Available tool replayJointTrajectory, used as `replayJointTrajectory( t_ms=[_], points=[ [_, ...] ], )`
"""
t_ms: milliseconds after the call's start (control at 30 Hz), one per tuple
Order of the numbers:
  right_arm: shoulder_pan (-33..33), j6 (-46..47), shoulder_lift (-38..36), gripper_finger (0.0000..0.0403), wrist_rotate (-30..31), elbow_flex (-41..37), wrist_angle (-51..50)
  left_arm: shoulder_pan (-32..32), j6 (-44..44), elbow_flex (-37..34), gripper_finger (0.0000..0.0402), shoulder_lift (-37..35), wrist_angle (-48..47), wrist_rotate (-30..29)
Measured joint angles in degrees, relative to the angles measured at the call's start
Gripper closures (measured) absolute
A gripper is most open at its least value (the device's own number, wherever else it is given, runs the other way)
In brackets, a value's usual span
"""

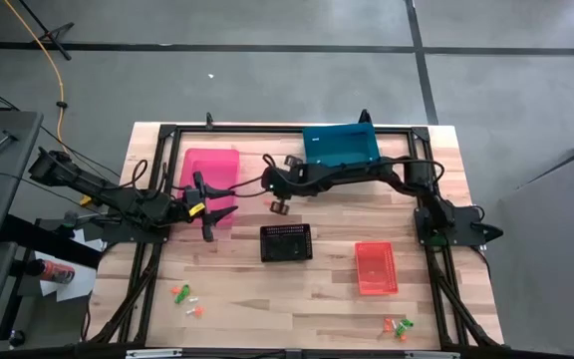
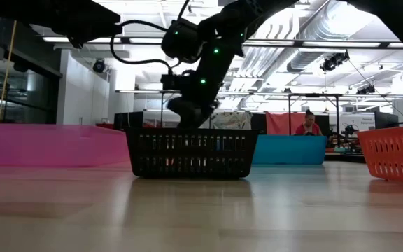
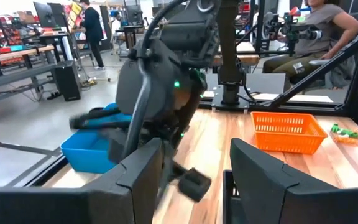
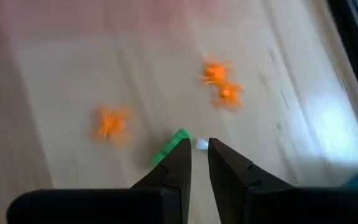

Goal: Sort Halloween decoration
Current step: Put the white bone toy into the blue bin

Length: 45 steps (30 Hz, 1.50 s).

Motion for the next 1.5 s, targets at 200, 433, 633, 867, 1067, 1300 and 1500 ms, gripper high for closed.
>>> replayJointTrajectory(
  t_ms=[200, 433, 633, 867, 1067, 1300, 1500],
  points=[
    [-3.0, -22.1, -0.2, 0.0352, -3.0, 0.6, -9.1, 0.0, 2.8, 0.0, 0.0227, 0.0, 0.4, -0.1],
    [-5.6, -27.3, -0.1, 0.0352, -7.5, 0.7, -8.3, 0.0, 3.0, 0.0, 0.0227, 0.0, 0.5, -1.6],
    [-5.3, -23.0, 0.0, 0.0352, -11.1, 0.8, 0.4, 0.6, 3.0, 0.0, 0.0227, 0.0, 1.4, -2.5],
    [-5.9, -15.9, 0.1, 0.0307, -12.7, 0.8, -0.4, 0.7, 2.5, 0.0, 0.0227, 0.0, 0.9, -2.5],
    [-6.8, 1.7, 1.0, 0.0261, -13.9, 0.8, 2.0, 0.7, 2.5, 0.0, 0.0227, 0.0, 0.9, -2.5],
    [-8.4, 22.6, 2.0, 0.0258, -7.6, 0.8, 5.5, 0.7, 2.5, 0.0, 0.0227, 0.0, 1.4, -2.5],
    [-5.9, 42.9, 2.0, 0.0258, -1.1, 0.7, 5.8, 0.7, 2.5, 0.0, 0.0227, 0.0, 1.3, -2.4]
  ],
)
